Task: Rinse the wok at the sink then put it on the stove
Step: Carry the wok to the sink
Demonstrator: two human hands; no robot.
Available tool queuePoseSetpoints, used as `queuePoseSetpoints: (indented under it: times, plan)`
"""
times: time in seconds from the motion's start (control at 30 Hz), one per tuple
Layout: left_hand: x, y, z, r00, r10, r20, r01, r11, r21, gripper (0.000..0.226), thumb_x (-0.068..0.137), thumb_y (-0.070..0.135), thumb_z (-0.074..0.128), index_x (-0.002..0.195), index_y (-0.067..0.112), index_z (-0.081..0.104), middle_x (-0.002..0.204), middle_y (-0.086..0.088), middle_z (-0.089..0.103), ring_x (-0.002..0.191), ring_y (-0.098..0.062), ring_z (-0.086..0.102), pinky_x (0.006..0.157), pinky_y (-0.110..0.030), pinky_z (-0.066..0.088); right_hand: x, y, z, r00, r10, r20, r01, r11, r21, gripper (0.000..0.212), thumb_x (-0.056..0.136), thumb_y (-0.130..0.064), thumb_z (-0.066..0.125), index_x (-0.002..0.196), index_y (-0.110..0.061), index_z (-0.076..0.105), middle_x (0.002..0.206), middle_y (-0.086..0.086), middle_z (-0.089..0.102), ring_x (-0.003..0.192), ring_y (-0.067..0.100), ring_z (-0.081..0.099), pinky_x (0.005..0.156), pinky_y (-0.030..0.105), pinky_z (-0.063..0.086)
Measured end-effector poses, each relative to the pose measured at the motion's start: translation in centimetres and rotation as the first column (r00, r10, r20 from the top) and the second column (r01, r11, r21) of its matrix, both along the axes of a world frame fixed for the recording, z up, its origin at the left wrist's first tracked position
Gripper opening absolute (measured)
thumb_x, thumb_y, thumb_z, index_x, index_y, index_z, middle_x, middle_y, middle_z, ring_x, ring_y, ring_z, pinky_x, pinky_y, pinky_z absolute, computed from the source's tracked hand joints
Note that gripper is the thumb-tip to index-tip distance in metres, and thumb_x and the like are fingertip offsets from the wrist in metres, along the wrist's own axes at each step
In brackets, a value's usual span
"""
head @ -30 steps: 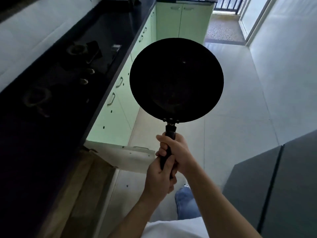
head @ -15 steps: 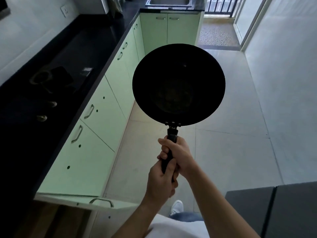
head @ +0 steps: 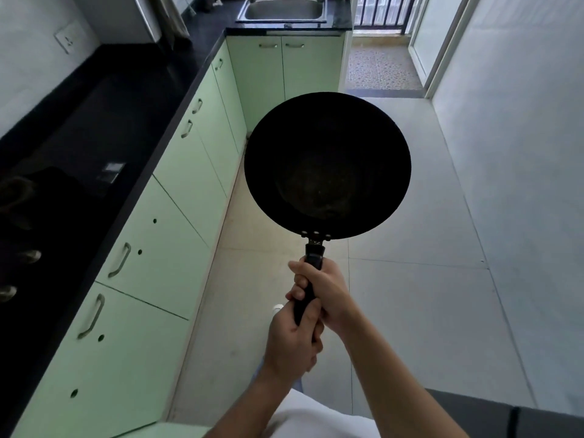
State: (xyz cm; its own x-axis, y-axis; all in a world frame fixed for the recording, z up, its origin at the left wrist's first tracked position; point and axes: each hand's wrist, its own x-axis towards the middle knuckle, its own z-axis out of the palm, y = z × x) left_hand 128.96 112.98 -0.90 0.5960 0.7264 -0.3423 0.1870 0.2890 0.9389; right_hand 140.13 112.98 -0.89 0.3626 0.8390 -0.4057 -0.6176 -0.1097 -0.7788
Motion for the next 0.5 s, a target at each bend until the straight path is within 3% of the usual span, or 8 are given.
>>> queuePoseSetpoints:
  times: [0.23,0.5]
  plan:
    - [6.1,12.0,0.2,0.996,-0.071,0.053,0.073,0.997,-0.031,0.024,0.099,0.017,0.047,0.081,0.002,0.048,0.05,0.002,0.038,0.034,-0.01,0.031,0.034,-0.018,0.028,6.0,11.5,0.4,0.999,-0.047,0.014,0.047,0.999,-0.013,0.024,0.097,-0.003,0.059,0.077,-0.011,0.048,0.055,0.0,0.047,0.044,0.012,0.048,0.058,0.032,0.056]
    - [12.0,23.9,0.6,0.993,-0.095,0.069,0.099,0.993,-0.065,0.025,0.099,0.02,0.047,0.077,0.009,0.048,0.052,0.0,0.038,0.035,-0.01,0.031,0.034,-0.018,0.028,12.0,23.0,0.8,0.997,-0.074,0.03,0.075,0.997,-0.015,0.022,0.097,-0.003,0.059,0.079,-0.011,0.048,0.055,0.001,0.046,0.044,0.013,0.047,0.059,0.034,0.055]
